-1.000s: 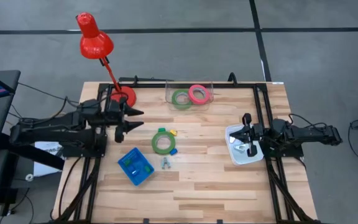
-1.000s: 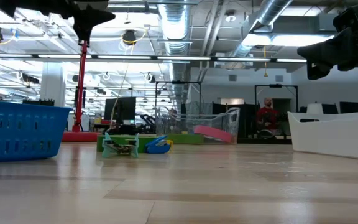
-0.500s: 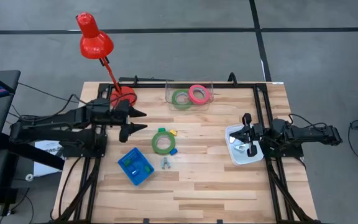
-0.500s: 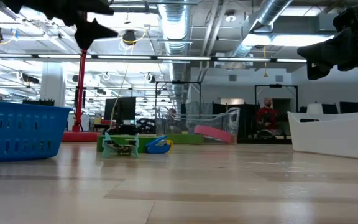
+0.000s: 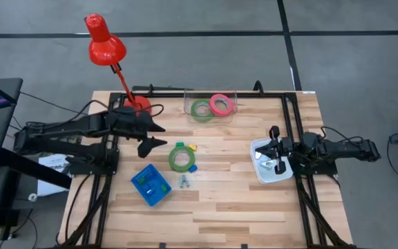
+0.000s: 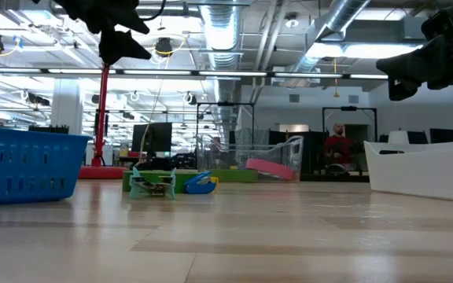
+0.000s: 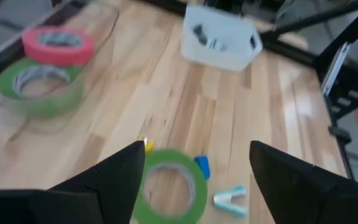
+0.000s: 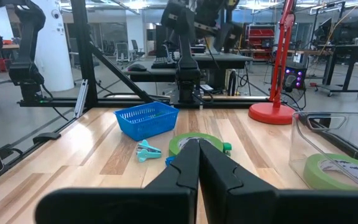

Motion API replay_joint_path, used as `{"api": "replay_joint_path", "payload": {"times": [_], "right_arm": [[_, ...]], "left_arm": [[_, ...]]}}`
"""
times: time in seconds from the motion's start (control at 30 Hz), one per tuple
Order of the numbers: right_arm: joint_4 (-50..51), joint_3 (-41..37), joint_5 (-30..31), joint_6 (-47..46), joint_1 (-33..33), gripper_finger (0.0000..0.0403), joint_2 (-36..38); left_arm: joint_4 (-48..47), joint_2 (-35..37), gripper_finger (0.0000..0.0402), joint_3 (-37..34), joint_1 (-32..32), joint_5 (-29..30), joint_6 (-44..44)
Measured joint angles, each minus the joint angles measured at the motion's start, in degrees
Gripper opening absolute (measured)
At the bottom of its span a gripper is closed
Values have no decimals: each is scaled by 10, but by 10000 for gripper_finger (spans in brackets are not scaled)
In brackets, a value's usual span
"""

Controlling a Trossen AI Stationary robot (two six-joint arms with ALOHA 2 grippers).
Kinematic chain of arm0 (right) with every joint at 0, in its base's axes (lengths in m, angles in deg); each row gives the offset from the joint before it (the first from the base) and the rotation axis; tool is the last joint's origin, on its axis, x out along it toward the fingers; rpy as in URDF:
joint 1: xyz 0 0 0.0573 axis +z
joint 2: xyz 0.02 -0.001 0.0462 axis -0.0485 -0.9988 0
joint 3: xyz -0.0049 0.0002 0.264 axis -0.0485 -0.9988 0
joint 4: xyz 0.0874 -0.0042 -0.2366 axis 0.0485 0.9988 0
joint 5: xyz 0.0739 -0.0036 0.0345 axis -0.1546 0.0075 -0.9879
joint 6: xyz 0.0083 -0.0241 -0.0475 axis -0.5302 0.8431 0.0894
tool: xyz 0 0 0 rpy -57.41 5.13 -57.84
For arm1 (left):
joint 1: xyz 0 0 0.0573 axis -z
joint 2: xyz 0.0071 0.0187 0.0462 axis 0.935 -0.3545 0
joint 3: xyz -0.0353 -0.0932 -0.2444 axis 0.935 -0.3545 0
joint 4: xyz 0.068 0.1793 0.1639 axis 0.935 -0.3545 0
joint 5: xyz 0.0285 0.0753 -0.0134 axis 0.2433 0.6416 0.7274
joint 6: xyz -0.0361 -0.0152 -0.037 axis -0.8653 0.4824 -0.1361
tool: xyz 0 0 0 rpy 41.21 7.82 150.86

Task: Pick and place Stapler, Stapler remover, tape
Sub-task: Put the green tape into the transparent bin

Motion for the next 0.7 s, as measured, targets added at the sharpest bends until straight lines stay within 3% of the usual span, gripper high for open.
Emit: {"api": "replay_joint_path", "payload": {"times": [0.37,0.7], "right_arm": [[0,0,0,0,0,0,0],[0,0,0,0,0,0,0]], "left_arm": [[-61,-59,281,52,0,17,-65],[-133,-118,281,115,0,21,-69]]}}
